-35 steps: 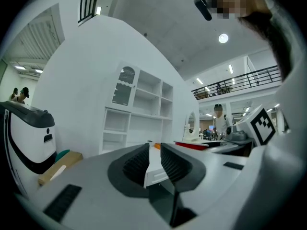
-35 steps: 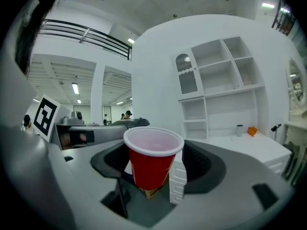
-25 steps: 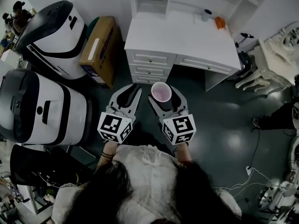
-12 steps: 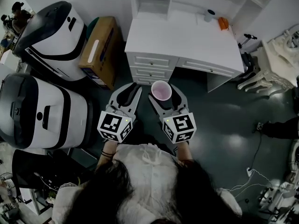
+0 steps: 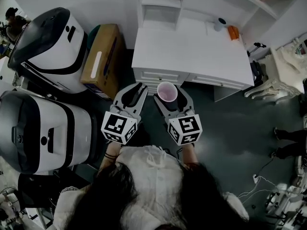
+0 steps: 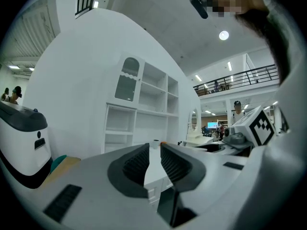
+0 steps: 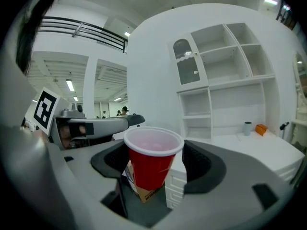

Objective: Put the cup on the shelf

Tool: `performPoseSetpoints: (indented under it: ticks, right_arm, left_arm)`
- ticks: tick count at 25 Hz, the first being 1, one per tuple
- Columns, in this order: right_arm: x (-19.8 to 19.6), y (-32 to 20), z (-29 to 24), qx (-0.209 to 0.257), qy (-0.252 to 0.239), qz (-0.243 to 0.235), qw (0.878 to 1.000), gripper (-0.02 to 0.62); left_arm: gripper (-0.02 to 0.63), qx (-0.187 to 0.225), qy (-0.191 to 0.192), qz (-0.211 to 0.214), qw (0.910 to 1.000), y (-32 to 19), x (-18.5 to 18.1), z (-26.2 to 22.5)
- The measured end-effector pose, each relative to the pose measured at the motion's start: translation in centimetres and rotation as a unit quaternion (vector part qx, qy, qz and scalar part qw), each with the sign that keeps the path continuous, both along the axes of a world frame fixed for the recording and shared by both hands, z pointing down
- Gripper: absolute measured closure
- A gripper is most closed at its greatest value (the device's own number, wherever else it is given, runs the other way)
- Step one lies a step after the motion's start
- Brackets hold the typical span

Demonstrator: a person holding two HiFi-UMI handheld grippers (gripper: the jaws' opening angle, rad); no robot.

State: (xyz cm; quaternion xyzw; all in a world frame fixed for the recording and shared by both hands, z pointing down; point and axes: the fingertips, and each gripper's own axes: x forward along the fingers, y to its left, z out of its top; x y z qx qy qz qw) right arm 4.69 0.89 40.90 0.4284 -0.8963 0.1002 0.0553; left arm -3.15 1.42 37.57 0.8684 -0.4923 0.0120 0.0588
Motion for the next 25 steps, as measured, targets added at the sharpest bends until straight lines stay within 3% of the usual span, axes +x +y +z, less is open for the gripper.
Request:
performPoseSetpoints:
  ticks: [18, 25]
  right_arm:
    - [-8.9, -11.0, 0.7, -0.003, 0.012, 0.023, 1.0, 0.252]
    - [-9.7, -13.0, 1.8, -0.015, 0.023, 0.029, 0.999, 0.252]
  left_arm:
    - [0.525, 0.0, 0.008, 0.021, 0.9997, -10.5, -9.5, 0.8]
    - [0.523, -0.012, 0.016, 0.028, 0.9994, -12.3, -10.3, 2.0]
